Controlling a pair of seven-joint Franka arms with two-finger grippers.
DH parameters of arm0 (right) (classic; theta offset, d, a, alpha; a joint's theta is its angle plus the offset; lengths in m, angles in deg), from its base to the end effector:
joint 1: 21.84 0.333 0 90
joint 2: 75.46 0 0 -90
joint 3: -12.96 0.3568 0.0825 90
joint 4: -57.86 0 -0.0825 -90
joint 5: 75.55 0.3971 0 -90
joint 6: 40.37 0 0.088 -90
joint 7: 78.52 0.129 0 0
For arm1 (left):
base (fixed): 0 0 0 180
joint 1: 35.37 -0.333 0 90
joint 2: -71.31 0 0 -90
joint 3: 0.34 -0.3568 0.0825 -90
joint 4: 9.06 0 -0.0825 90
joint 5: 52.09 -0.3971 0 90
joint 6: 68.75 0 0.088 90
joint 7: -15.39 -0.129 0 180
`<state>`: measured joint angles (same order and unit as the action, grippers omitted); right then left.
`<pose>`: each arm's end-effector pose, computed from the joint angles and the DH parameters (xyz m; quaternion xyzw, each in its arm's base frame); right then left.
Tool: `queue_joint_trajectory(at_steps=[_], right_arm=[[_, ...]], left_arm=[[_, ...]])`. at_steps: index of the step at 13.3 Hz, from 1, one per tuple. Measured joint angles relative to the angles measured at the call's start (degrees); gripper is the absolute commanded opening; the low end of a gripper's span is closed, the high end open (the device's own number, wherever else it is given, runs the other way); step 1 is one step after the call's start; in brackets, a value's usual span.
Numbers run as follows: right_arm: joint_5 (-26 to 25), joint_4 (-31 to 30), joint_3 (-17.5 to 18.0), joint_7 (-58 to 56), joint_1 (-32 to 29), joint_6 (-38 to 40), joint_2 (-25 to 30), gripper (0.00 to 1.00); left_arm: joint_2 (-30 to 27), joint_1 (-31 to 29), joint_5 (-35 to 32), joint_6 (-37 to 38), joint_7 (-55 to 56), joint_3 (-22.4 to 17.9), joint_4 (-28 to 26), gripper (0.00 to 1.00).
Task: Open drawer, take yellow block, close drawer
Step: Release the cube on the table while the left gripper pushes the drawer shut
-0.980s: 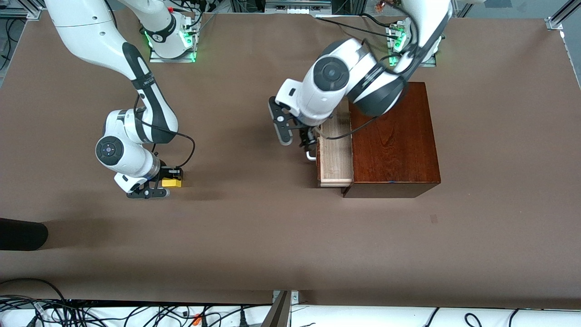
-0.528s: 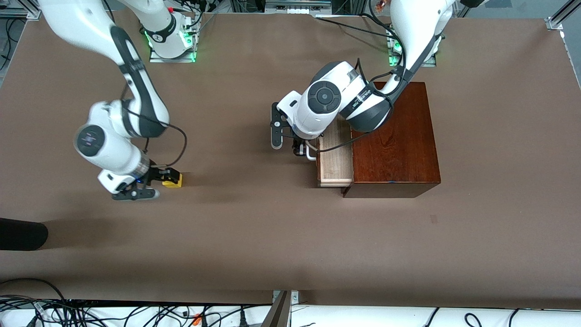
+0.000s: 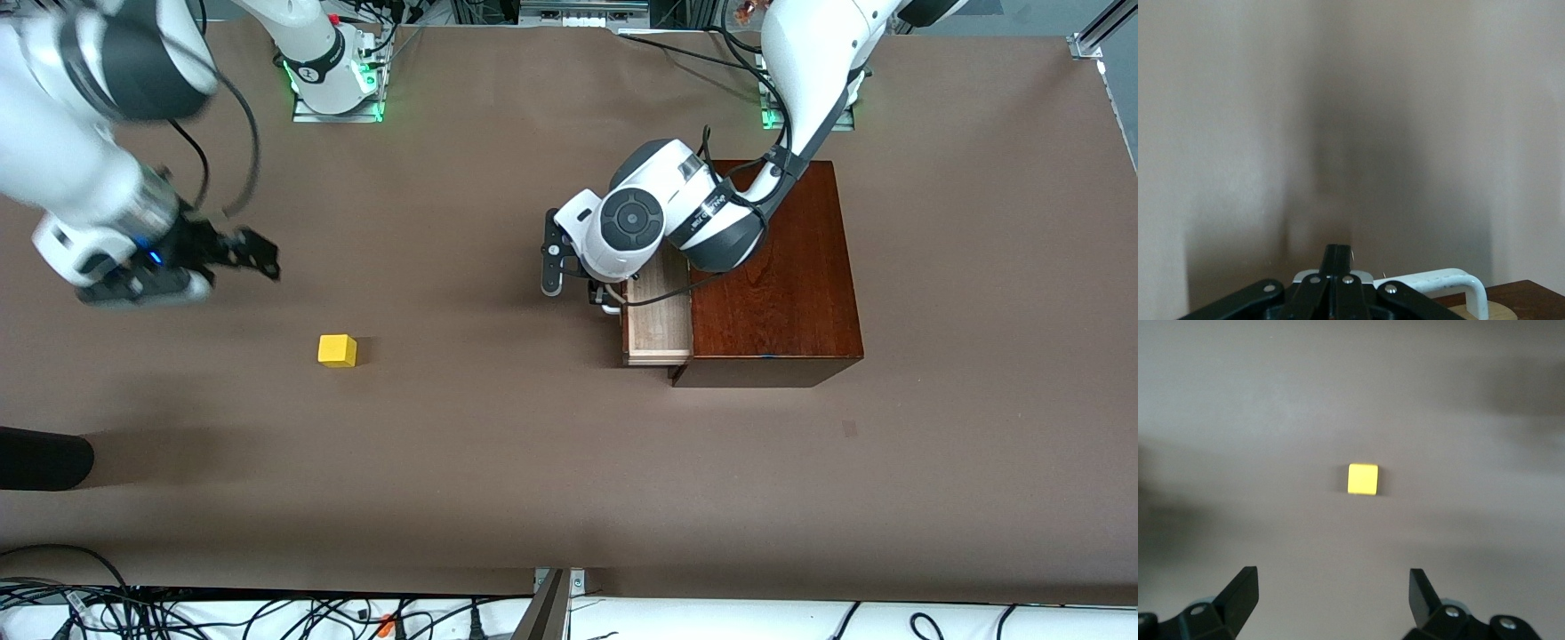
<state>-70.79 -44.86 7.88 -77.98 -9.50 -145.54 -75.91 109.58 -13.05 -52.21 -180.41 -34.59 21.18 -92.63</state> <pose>0.5775 0.0822 0.5535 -0.9979 -0.0484 -0.0147 0.0410 0.5607 -0.4704 0.3062 0.6977 -0.7038 -0.0602 0.1191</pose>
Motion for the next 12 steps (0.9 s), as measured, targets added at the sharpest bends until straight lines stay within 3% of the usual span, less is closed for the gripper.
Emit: queue_joint_trajectory(at_steps=[2, 5, 12], right_arm=[[-0.1, 1.0, -0.1, -1.6, -0.1, 4.2, 2.7, 1.0], [-1.2, 4.9, -0.3, -2.2, -0.1, 8.6, 2.6, 1.0], [-5.1, 6.2, -0.3, -2.4, -0.2, 9.3, 1.4, 1.0]], left_arm=[[0.0, -0.4, -1.6, 2.0, -0.3, 0.0, 0.4, 0.0], [0.0, -0.5, -3.5, 5.1, -0.4, 0.0, 0.9, 0.0], [0.0, -2.9, -4.9, 11.5, -0.8, -0.6, 1.4, 0.0]])
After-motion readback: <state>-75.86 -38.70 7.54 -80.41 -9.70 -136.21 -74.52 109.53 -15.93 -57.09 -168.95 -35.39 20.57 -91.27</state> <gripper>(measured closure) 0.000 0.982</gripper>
